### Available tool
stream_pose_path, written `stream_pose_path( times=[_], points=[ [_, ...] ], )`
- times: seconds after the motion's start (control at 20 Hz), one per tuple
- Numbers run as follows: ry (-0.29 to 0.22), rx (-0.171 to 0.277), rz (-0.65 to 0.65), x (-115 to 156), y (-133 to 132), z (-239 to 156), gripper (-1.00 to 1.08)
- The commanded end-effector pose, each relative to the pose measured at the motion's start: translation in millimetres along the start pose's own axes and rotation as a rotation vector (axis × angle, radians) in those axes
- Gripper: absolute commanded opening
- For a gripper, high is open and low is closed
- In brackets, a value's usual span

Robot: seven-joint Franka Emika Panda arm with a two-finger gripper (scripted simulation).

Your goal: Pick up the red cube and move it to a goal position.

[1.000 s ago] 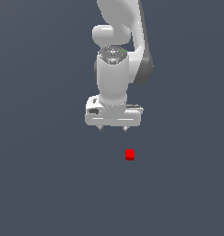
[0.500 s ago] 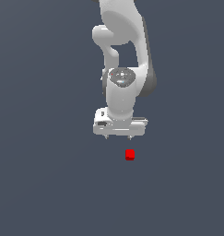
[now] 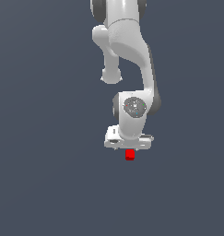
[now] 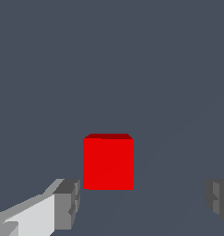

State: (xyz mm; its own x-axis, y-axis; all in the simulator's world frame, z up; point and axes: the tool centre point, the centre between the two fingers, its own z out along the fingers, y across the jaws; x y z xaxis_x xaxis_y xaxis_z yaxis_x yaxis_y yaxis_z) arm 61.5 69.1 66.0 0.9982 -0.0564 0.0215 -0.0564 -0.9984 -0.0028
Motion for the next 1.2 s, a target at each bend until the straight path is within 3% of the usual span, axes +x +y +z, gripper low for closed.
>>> stream_pose_path(
  times=[0.0,0.35,0.75,0.8,1.15],
  points=[
    [-0.007,-0.001,0.003,3.1,-7.8,16.2,1.0],
    [-0.019,-0.003,0.006,7.9,-20.8,42.7,1.0],
    [-0.021,-0.003,0.006,9.4,-22.7,46.3,1.0],
    [-0.021,-0.003,0.006,9.4,-22.7,46.3,-1.0],
    [-0.021,-0.003,0.006,9.4,-22.7,46.3,-1.0]
  ],
)
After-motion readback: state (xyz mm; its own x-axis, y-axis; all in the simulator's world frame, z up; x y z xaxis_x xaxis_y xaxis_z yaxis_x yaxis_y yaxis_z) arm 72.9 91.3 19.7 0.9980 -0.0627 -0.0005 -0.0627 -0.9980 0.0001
